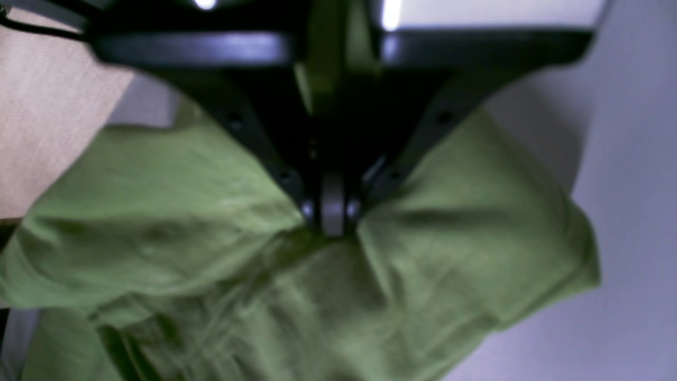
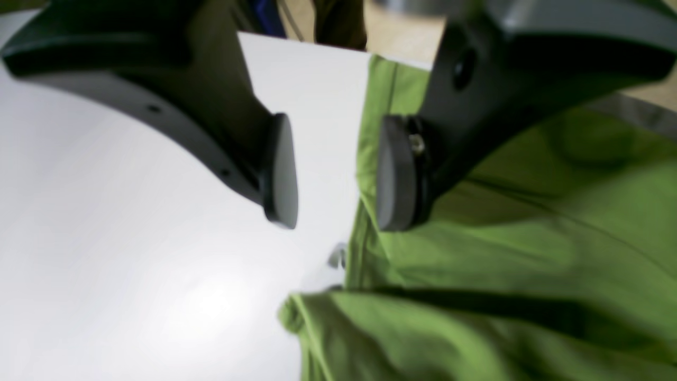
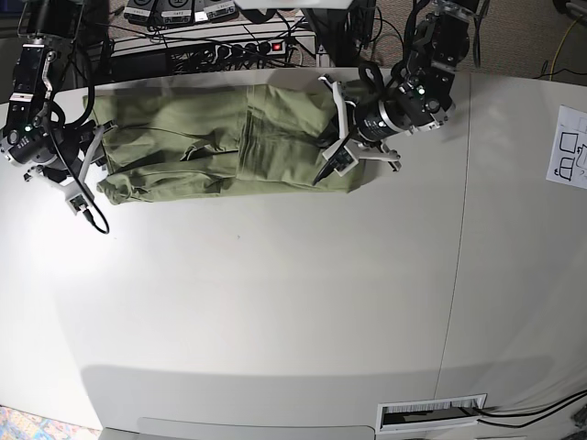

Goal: Fold the T-shirt properly
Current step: 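Grasp the collar end of the strip with the right gripper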

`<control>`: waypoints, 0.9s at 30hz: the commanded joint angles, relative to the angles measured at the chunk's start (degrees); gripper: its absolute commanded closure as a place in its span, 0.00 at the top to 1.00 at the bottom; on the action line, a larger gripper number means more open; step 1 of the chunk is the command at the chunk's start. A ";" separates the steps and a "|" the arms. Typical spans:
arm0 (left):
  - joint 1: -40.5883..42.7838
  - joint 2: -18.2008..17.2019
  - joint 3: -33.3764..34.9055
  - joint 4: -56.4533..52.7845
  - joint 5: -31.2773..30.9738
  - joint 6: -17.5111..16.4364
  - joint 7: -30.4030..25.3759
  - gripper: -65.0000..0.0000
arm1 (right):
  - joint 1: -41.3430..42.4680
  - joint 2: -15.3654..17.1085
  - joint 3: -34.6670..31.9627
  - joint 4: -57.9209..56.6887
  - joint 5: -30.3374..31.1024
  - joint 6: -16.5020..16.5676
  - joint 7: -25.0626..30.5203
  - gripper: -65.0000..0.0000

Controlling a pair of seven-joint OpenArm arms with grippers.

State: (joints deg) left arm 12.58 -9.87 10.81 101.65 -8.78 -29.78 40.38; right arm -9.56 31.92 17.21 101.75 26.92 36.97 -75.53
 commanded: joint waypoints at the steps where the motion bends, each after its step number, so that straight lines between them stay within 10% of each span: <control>1: -0.20 -0.55 -0.13 0.44 1.55 0.44 1.57 0.00 | 0.52 1.29 0.52 -0.24 0.04 -0.13 1.31 0.40; 27: -0.20 -0.61 -0.11 0.44 -0.44 0.42 1.07 0.00 | 0.50 1.22 0.50 -19.02 8.09 0.07 10.99 0.40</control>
State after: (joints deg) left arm 12.51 -10.20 10.81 101.65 -9.67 -29.76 40.40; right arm -8.91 32.56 17.89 82.96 35.48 37.10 -62.72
